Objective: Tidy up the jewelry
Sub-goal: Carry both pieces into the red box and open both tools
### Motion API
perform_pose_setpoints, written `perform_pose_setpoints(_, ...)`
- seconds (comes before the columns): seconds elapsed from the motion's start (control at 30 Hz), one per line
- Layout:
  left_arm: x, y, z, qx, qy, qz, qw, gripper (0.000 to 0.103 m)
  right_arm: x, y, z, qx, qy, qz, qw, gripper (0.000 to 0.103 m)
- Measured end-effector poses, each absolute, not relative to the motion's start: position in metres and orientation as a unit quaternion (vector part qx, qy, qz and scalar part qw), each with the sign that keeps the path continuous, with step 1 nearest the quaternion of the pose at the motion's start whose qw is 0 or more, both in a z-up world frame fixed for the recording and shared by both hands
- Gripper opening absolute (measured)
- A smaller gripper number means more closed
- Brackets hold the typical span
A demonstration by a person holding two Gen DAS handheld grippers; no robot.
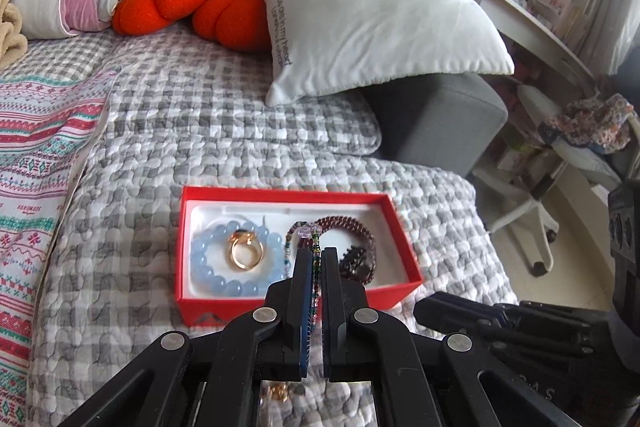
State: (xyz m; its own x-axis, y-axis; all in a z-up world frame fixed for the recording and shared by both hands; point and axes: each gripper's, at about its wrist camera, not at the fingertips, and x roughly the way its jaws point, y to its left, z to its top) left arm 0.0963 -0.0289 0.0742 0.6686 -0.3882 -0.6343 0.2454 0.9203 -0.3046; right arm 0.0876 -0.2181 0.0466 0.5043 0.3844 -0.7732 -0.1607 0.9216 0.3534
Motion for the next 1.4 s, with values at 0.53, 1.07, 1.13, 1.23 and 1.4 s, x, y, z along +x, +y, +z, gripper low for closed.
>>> perform_pose_setpoints(0.53,0.139,-0.008,0.022,-0.088,0.393,-0.094,0.910,0.000,0.124,-0.220,0.035,0.137,0.446,0.163,0.869,0.010)
perform_pose_setpoints(1.07,0.111,-0.002,0.029,-0.049,0.401,-0.096,0.910,0.044,0.153,-0.214,0.027,0.138,0.447,0.142,0.872,0.010)
perform_pose_setpoints(1.13,0.107,0.000,0.027,-0.046,0.405,-0.096,0.908,0.046,0.155,-0.212,0.025,0.137,0.449,0.140,0.872,0.010)
perform_pose_setpoints(1.23,0.102,0.002,0.023,-0.042,0.415,-0.098,0.904,0.055,0.158,-0.210,0.021,0.141,0.451,0.142,0.870,0.011)
perform_pose_setpoints(1.4,0.096,0.006,0.015,-0.039,0.429,-0.097,0.897,0.059,0.160,-0.211,0.020,0.146,0.454,0.144,0.867,0.014)
